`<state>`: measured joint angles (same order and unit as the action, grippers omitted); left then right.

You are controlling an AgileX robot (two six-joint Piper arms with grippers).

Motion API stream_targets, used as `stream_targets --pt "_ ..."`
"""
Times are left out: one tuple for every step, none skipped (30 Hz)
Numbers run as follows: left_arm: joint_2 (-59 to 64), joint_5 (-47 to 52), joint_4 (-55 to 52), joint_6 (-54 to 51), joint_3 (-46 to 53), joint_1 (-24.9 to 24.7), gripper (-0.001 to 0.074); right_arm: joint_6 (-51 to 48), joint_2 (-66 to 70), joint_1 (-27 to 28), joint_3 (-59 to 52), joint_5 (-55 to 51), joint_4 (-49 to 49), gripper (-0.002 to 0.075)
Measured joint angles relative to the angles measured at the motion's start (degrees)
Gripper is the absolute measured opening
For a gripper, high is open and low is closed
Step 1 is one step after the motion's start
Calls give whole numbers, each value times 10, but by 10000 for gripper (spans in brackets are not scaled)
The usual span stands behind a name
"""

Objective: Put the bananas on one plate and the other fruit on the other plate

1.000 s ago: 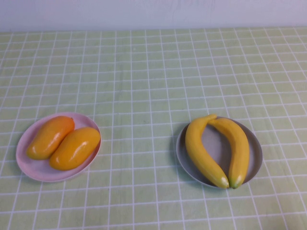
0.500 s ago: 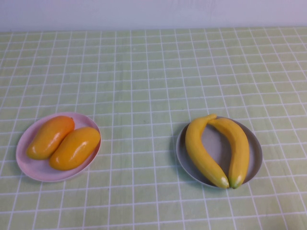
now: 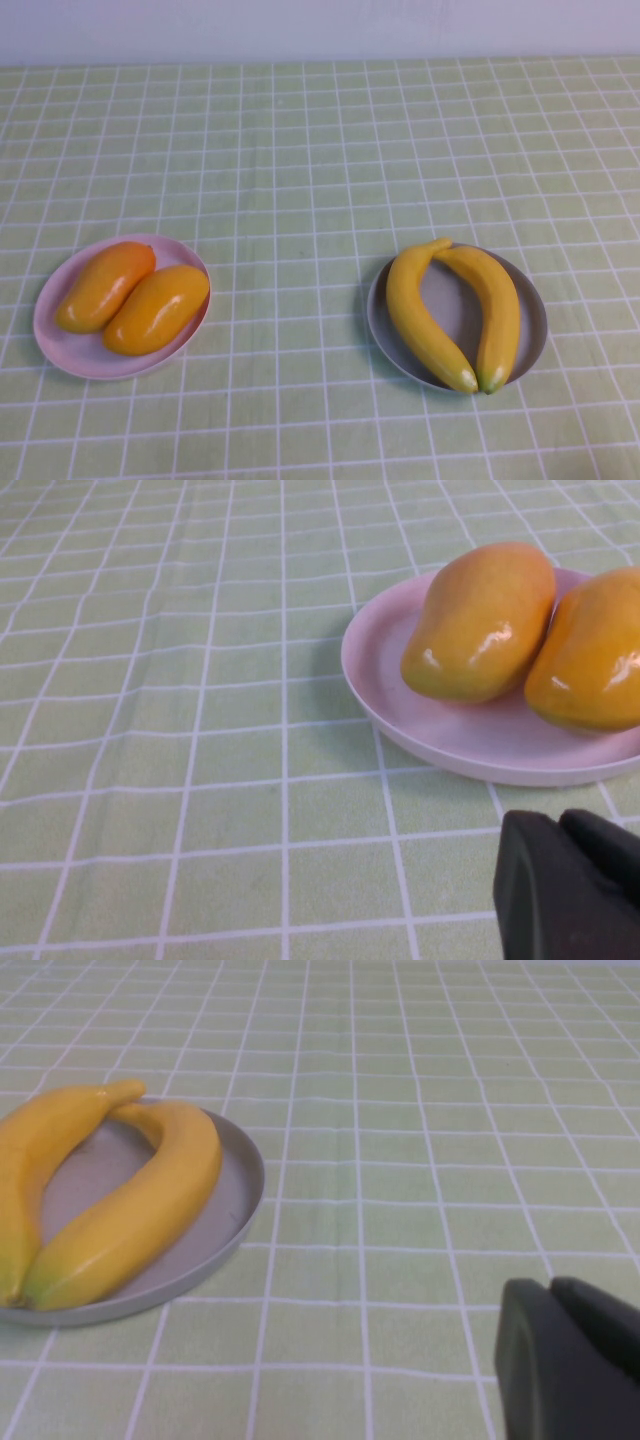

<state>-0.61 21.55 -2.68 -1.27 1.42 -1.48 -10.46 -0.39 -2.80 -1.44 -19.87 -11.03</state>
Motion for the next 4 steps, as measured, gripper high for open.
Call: stream_targets --pt "0 0 0 0 0 0 2 0 0 0 0 0 0 -15" --pt "0 0 0 0 0 0 2 0 0 0 0 0 0 -15" --pt "0 0 0 0 0 0 1 0 0 0 0 0 0 -15" --pt "0 0 0 0 0 0 1 0 0 0 0 0 0 -15"
